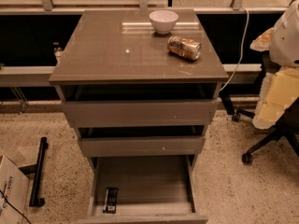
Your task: Pick rxbar blueberry from bottom drawer and place on counter
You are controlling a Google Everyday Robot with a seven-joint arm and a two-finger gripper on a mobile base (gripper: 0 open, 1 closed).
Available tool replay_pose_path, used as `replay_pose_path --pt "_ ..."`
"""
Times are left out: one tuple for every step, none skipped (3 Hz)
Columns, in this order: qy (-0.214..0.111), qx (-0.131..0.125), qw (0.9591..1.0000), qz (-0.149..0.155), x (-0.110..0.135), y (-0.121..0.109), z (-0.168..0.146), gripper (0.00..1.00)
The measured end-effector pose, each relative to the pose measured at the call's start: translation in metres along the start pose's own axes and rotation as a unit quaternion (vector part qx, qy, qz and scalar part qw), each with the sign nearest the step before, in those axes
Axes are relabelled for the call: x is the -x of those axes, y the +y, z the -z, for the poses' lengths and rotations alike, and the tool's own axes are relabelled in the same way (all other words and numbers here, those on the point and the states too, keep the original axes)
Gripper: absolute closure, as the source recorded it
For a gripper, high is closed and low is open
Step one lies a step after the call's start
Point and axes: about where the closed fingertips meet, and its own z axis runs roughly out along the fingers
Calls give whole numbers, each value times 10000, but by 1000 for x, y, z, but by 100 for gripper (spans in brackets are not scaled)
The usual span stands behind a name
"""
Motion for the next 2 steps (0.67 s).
replay_pose_path --pt "0 0 10000 0 0 0 0 0" --pt "-323 103 9993 160 18 6 -19 0"
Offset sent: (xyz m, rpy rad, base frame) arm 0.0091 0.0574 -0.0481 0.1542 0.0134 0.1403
